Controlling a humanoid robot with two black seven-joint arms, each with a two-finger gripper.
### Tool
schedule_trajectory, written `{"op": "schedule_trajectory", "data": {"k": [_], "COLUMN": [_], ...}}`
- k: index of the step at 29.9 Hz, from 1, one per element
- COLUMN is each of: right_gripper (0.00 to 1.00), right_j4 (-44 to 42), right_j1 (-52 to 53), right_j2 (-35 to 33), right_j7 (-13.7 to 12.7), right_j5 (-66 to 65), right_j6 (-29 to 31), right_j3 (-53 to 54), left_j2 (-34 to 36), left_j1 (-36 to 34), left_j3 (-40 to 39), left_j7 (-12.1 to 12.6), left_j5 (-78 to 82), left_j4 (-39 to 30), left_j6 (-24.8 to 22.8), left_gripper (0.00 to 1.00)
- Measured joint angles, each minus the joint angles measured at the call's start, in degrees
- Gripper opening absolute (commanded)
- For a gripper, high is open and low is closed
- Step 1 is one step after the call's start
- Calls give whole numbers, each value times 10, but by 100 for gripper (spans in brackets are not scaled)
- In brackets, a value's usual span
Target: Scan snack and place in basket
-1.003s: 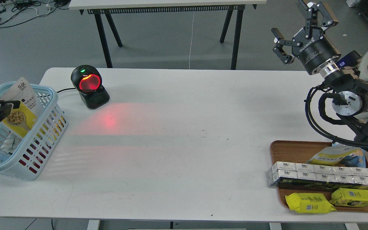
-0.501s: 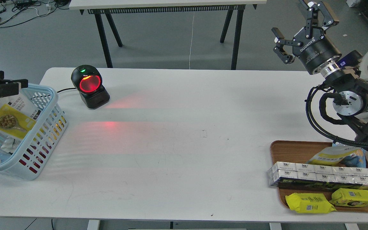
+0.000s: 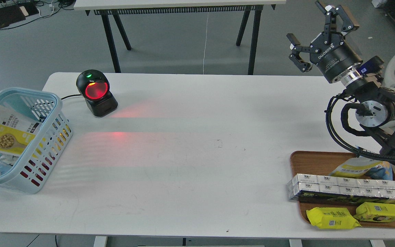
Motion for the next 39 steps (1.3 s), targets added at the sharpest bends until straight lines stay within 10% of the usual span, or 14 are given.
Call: {"op": "schedule_trajectory", "data": {"k": [8, 21, 39], "right_gripper": [98, 98, 98], "right_j4": [32, 60, 77], "right_j1": [4, 9, 9], "right_j2": [0, -8, -9], "right_j7": [0, 0, 0], "right_j5": [-26, -79, -119], "right_j6": [-2, -4, -1], "right_j3": [-1, -4, -1], "left_j2": [-47, -58, -120], "left_j1": [4, 55, 123], "left_j3": [-35, -37, -47], "left_j7": [0, 0, 0], "left_j5": [-202, -390, -431], "left_j4": [-28, -68, -57], "left_j6": [-15, -192, -156], "left_gripper": [88, 97, 99]}}
